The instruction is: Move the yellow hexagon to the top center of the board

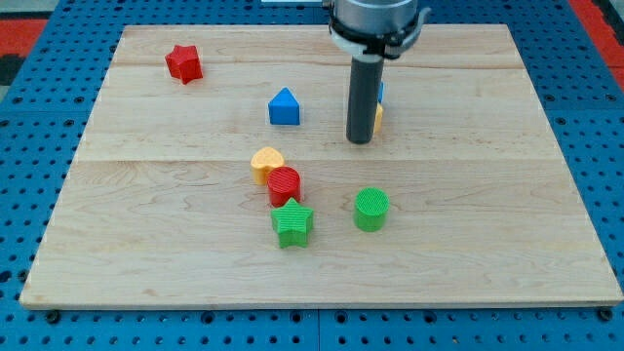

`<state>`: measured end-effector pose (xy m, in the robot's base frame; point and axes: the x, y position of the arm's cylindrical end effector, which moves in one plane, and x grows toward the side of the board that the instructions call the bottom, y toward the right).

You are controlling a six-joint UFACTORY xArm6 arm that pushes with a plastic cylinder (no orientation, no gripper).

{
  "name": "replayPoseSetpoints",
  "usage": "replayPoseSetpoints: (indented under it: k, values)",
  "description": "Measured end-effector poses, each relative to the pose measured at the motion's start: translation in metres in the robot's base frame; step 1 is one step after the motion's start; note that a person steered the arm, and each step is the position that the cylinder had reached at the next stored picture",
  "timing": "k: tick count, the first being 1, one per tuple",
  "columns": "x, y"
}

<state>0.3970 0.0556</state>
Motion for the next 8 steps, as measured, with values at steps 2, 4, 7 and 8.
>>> replayPoseSetpoints:
  k: [2,4,7,8]
  values:
    - [0.017,0.010]
    - [0.022,0.062]
    - [-0.042,-0.010]
    - [-0.081,-0.046]
